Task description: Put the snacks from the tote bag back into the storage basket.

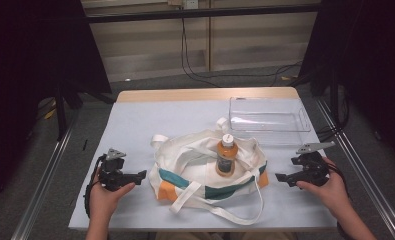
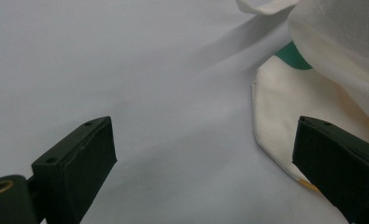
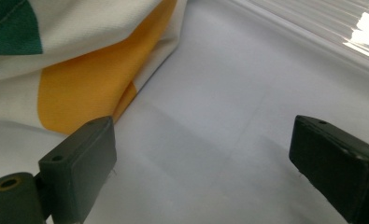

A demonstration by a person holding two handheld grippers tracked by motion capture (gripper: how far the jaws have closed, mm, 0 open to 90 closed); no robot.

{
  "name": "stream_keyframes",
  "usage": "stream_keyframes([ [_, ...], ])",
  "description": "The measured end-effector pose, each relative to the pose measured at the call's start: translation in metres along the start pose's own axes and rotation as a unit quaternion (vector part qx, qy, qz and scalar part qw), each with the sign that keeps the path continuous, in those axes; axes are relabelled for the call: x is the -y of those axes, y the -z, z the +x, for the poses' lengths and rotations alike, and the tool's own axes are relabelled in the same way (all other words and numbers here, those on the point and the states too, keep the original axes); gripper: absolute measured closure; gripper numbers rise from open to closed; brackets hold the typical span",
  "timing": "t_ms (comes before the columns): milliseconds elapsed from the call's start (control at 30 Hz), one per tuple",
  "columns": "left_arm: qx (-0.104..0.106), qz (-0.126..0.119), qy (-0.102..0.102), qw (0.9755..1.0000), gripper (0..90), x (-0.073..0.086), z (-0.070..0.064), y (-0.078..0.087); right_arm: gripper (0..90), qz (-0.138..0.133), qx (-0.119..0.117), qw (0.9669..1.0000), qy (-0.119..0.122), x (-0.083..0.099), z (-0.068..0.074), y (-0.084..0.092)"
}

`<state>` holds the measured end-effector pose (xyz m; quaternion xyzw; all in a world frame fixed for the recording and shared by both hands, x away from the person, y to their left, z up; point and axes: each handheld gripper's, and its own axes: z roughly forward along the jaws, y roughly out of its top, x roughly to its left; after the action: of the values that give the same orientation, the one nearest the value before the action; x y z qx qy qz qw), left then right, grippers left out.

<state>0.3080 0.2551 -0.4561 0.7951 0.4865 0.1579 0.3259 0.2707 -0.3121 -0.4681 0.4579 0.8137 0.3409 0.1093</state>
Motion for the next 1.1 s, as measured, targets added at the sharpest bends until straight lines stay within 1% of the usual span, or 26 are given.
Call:
stream_keyframes([
  [33,0.002,0.001,0.0,1.0,5.8,0.0,0.0,0.0,7.1,0.004,0.004,1.0,0.002,0.0,0.0,0.0],
  [133,0.003,0.001,-0.001,1.0,5.8,0.0,0.0,0.0,7.1,0.01,-0.007,0.9999,0.006,-0.001,0.001,-0.002],
  [167,0.004,0.002,0.0,1.0,5.8,0.0,0.0,0.0,7.2,0.016,-0.006,0.9998,0.006,-0.001,0.002,-0.002],
  [200,0.005,0.0,0.0,1.0,5.8,0.0,0.001,0.0,7.2,0.019,-0.007,0.9997,0.013,-0.002,0.002,-0.003],
  [233,0.001,-0.002,0.004,1.0,5.8,0.0,0.0,0.0,7.2,0.024,-0.005,0.9996,0.014,-0.002,0.003,-0.003],
  [300,0.003,-0.005,0.006,1.0,5.8,0.001,0.001,0.001,7.3,0.03,-0.011,0.9994,0.015,-0.003,0.003,-0.004],
  [333,0.005,-0.002,0.001,1.0,5.8,0.001,0.002,0.001,7.6,0.035,-0.01,0.9992,0.015,-0.004,0.003,-0.004],
  [400,0.006,-0.003,0.005,1.0,5.8,0.001,0.001,0.001,7.8,0.043,-0.008,0.9989,0.016,-0.007,0.004,-0.004],
  [433,0.005,-0.002,0.003,1.0,5.8,0.001,0.001,0.001,8.3,0.049,-0.008,0.9987,0.013,-0.009,0.004,-0.004],
  [500,0.005,-0.001,0.002,1.0,5.8,0.001,0.001,0.001,8.3,0.05,-0.011,0.9986,0.01,-0.011,0.004,-0.004],
  [533,0.005,-0.001,0.002,1.0,5.8,0.001,0.001,0.001,9.0,0.057,-0.015,0.9983,0.006,-0.015,0.004,-0.003],
  [600,0.005,-0.002,0.004,1.0,5.8,0.001,0.001,0.001,9.0,0.06,-0.015,0.9981,0.008,-0.016,0.004,-0.002],
  [633,0.006,-0.003,0.005,1.0,5.8,0.002,0.002,0.001,9.0,0.067,-0.015,0.9976,0.006,-0.019,0.005,-0.002],
  [667,0.006,-0.001,0.004,1.0,5.8,0.002,0.002,0.001,9.1,0.084,-0.013,0.9963,0.006,-0.023,0.005,-0.001],
  [700,0.005,-0.002,0.004,1.0,5.8,0.002,0.002,0.002,9.0,0.095,-0.012,0.9954,0.003,-0.024,0.006,-0.001],
  [733,0.006,-0.006,0.01,0.9999,5.8,0.002,0.002,0.001,9.0,0.095,-0.012,0.9954,0.003,-0.024,0.006,-0.001],
  [767,0.006,-0.006,0.01,0.9999,5.8,0.002,0.002,0.002,9.0,0.111,-0.012,0.9937,0.012,-0.027,0.005,-0.001],
  [800,0.006,-0.006,0.009,0.9999,5.8,0.002,0.002,0.002,9.0,0.111,-0.012,0.9937,0.012,-0.027,0.005,-0.001],
  [833,0.007,-0.006,0.011,0.9999,5.8,0.002,0.002,0.002,9.0,0.119,-0.01,0.9928,0.011,-0.029,0.005,0.0],
  [867,0.006,-0.005,0.01,0.9999,5.8,0.002,0.003,0.002,9.0,0.123,-0.009,0.9922,0.019,-0.031,0.004,0.0],
  [900,0.006,-0.005,0.01,0.9999,5.8,0.002,0.003,0.002,9.0,0.129,-0.007,0.9915,0.016,-0.033,0.004,0.001],
  [1000,0.006,-0.005,0.011,0.9999,5.8,0.002,0.003,0.002,9.0,0.141,-0.008,0.9899,0.018,-0.038,0.004,0.004],
  [1067,0.006,-0.005,0.011,0.9999,5.8,0.002,0.003,0.002,9.0,0.15,-0.01,0.9882,0.029,-0.045,0.005,0.007],
  [1100,0.006,-0.004,0.011,0.9999,5.8,0.002,0.003,0.002,9.0,0.15,-0.01,0.9882,0.029,-0.045,0.005,0.007],
])
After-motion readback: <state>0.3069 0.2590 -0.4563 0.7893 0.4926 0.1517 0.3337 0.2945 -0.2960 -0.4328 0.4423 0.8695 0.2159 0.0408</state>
